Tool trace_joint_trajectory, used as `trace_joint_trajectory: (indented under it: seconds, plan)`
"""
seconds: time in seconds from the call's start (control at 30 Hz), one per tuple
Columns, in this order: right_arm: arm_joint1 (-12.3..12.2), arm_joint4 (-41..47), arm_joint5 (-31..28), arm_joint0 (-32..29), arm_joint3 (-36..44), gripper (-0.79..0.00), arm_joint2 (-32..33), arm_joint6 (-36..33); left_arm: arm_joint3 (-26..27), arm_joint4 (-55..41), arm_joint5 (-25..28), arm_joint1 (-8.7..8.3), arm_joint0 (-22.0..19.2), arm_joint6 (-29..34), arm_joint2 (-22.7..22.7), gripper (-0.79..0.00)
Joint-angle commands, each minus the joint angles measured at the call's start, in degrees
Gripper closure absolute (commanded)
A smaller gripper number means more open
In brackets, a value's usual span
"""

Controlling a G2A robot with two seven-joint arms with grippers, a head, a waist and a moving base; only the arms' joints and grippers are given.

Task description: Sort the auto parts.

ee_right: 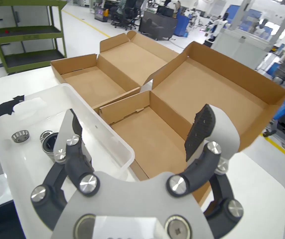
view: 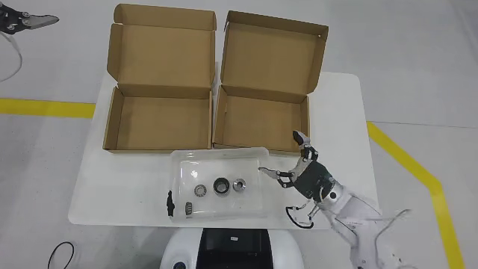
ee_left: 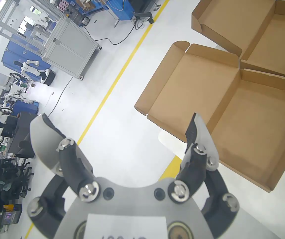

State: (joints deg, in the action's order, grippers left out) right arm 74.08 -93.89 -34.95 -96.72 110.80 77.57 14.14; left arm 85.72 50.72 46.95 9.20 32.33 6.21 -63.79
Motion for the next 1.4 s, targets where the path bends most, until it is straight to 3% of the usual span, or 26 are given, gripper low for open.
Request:
trace_joint_trajectory:
  seconds: [0.0, 0.4, 1.37]
  plan:
    - [0.0, 0.7, -2.3, 3.0, -1.5, -0.785, -1.5, -1.9, 0.0, 0.0, 0.0, 0.00, 0.0, 0.0, 0.0, -0.785]
    - [1.2, 1.9, -9.6, 17.7, -11.3, -0.785, -14.9, -12.6, 0.0, 0.0, 0.0, 0.00, 0.0, 0.0, 0.0, -0.785]
    - [1.2, 1.9, -9.6, 17.7, -11.3, -0.785, -14.9, -12.6, 0.0, 0.0, 0.0, 0.00, 0.0, 0.0, 0.0, -0.785]
